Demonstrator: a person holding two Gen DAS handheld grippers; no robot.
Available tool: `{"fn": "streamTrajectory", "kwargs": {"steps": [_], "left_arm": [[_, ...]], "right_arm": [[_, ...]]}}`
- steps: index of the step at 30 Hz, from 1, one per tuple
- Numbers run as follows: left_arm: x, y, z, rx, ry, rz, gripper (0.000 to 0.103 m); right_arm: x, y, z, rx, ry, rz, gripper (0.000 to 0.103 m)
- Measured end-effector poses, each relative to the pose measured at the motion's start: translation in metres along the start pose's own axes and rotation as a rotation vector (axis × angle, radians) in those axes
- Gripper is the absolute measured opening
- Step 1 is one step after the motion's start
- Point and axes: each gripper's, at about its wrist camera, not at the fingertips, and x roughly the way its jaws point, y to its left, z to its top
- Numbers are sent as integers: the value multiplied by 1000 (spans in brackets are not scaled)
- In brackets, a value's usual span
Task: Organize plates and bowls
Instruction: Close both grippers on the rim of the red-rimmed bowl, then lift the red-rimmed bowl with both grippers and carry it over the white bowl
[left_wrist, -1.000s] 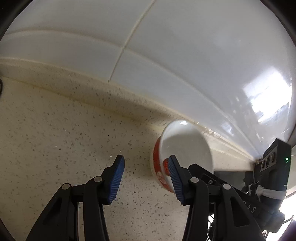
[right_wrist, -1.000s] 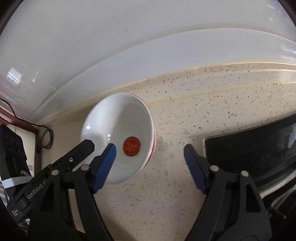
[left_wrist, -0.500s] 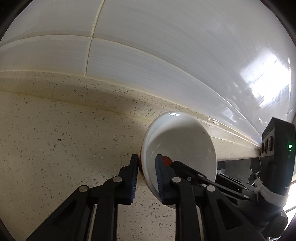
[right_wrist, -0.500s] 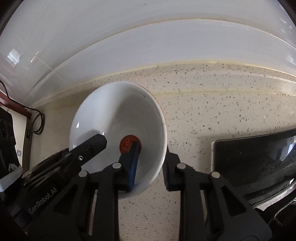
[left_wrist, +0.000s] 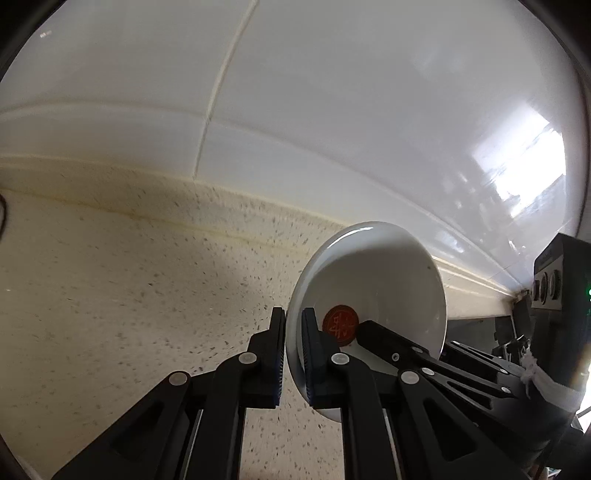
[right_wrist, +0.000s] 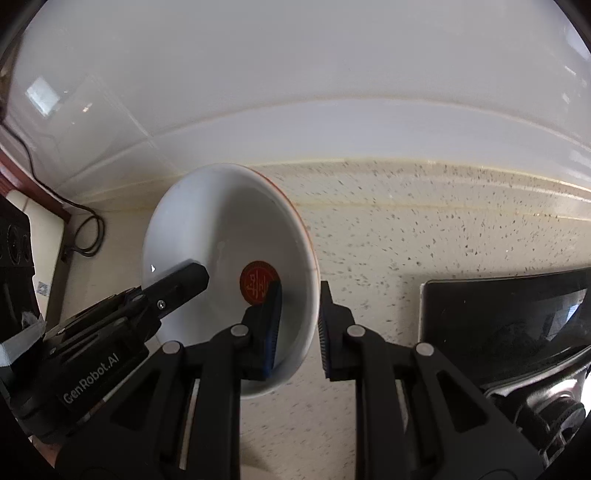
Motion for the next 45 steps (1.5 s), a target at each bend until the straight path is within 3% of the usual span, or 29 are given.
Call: {"fn": "streamTrajectory", "kwargs": {"steps": [10, 21, 28, 45], "left_arm": [[-80, 25, -25, -7, -103, -37, 9], [-164, 56, -60, -1, -213, -27, 9], [-186, 80, -83, -21, -246, -10, 9], [-225, 167, -130, -150, -303, 103, 8]], "right_arm": [[-62, 49, -38, -60, -108, 27, 22], [-95, 105, -83, -114, -169, 106, 23], [-93, 137, -100, -139, -187, 150, 23], [-30, 204, -132, -242, -147, 325, 24]]}}
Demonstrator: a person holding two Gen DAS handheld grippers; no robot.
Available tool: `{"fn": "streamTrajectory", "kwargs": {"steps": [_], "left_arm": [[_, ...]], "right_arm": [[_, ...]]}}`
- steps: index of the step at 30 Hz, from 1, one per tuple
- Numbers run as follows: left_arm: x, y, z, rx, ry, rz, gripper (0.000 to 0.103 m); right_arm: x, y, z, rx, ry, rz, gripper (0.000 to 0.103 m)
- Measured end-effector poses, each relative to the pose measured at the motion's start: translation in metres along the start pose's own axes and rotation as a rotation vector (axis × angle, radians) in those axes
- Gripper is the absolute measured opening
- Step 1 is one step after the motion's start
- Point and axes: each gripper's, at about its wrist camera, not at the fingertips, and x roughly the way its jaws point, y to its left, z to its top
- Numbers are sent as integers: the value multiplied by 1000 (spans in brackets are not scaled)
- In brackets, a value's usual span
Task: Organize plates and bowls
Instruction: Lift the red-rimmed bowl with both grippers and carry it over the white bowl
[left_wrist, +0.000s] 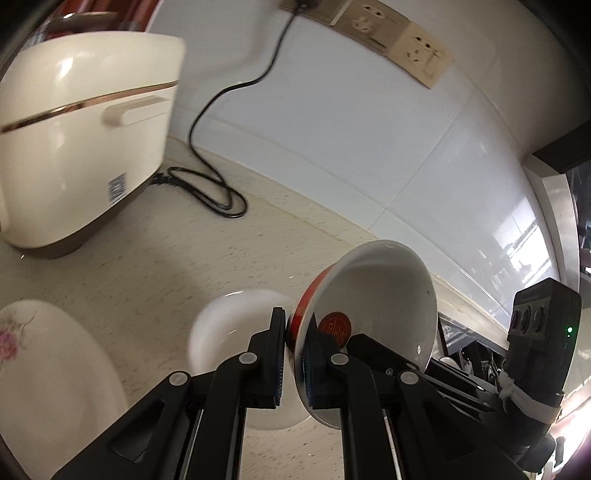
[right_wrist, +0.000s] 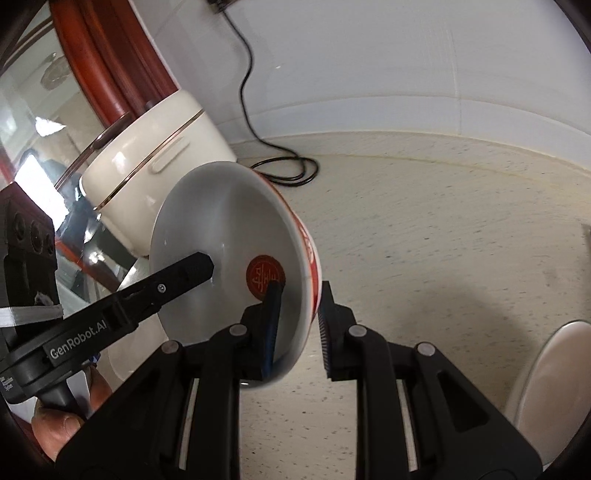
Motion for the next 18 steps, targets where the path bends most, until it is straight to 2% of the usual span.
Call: {"fn": "streamTrajectory", "kwargs": {"steps": [4, 10, 18], "left_arm": [[4, 12, -8, -29, 8, 5, 8], [7, 29, -19, -94, 13, 19, 6], [8, 36, -21, -104, 10, 47, 6]], "right_arm": [[5, 10, -2, -51, -8, -11, 23], [16, 36, -8, -191, -27, -106, 24], [22, 46, -18, -286, -27, -194, 26]]}}
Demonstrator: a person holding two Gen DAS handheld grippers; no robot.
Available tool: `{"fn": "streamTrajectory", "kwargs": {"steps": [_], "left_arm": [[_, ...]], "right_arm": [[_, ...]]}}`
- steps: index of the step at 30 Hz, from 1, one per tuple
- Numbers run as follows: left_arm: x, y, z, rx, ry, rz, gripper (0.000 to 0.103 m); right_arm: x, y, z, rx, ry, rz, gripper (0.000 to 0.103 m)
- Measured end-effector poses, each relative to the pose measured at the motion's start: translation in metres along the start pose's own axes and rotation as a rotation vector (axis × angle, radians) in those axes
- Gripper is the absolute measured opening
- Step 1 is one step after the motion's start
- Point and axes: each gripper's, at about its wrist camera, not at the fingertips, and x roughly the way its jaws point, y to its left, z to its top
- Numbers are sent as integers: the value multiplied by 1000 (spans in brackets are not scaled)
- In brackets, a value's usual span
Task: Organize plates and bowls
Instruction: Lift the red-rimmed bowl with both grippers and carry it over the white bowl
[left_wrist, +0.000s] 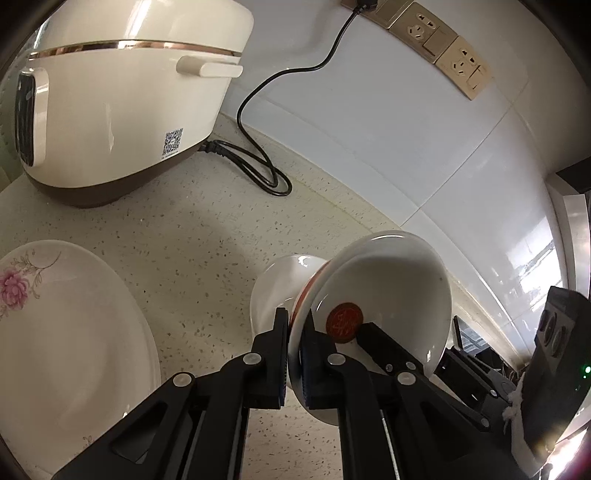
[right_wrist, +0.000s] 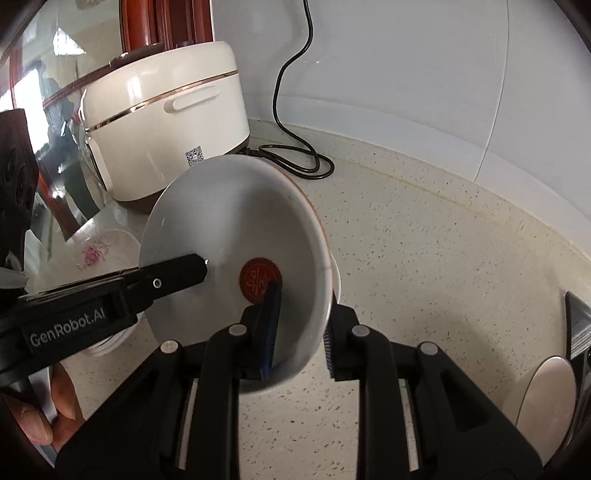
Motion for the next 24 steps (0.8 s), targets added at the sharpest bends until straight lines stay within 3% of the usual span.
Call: {"fn": "streamTrajectory", "kwargs": {"steps": [12, 24], "left_arm": [[8, 3, -1, -4, 34, 19, 6], [12, -16, -1, 113, 37, 122, 9]], "right_arm": [[2, 3, -2, -70, -40, -121, 31], [21, -8, -4, -18, 1, -103, 32]]}}
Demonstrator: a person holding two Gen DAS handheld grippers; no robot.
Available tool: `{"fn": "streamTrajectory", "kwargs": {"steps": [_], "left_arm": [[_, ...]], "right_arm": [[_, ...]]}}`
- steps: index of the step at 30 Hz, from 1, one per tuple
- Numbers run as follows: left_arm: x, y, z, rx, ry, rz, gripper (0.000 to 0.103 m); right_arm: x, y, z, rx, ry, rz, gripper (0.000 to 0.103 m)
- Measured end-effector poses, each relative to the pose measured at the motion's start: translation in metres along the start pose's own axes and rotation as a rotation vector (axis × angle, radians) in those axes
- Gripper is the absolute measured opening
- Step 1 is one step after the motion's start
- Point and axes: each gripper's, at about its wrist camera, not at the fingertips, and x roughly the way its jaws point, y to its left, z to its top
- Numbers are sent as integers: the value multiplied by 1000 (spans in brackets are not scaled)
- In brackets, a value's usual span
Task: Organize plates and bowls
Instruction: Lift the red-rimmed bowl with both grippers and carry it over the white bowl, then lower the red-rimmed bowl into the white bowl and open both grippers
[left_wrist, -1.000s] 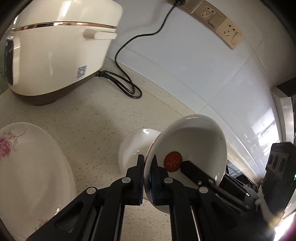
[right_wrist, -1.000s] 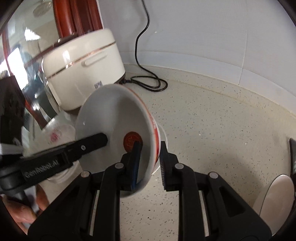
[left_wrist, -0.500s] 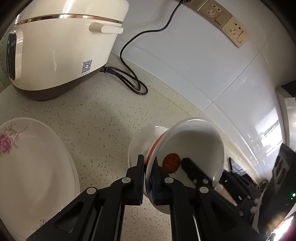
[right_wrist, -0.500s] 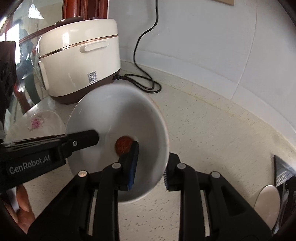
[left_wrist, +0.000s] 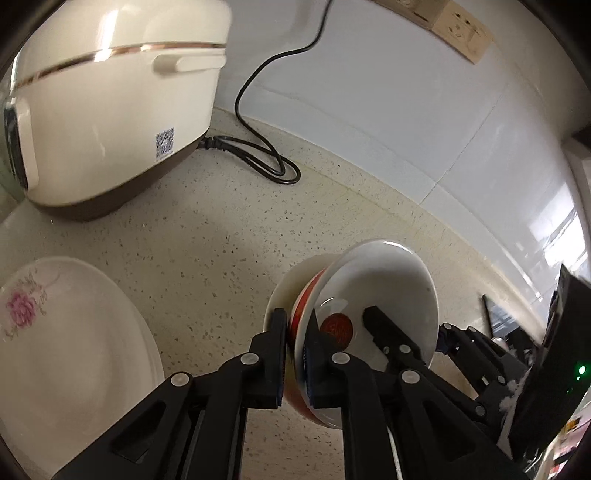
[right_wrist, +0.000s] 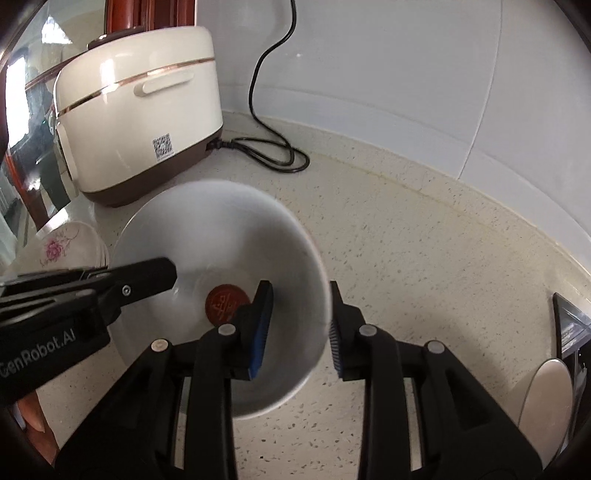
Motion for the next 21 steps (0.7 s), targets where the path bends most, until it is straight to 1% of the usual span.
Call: {"fn": "streamTrajectory", "kwargs": {"steps": [5, 9, 12, 17, 21], "left_arm": [[2, -8, -1, 63, -10, 64, 10], [2, -14, -1, 111, -29, 115, 10], [-1, -14, 1, 120, -37, 132, 14], [-2, -15, 0, 133, -38, 140, 14], [-4, -19, -3, 165, -44, 167, 16]], "right_arm": [[3, -2, -1, 6, 15, 10, 28], [4, -3, -2, 13, 20, 17, 26], [6, -5, -2, 23, 28, 29, 26], [6, -6, -3, 22, 32, 33, 25], [7, -7, -2, 25, 34, 38, 24]]}}
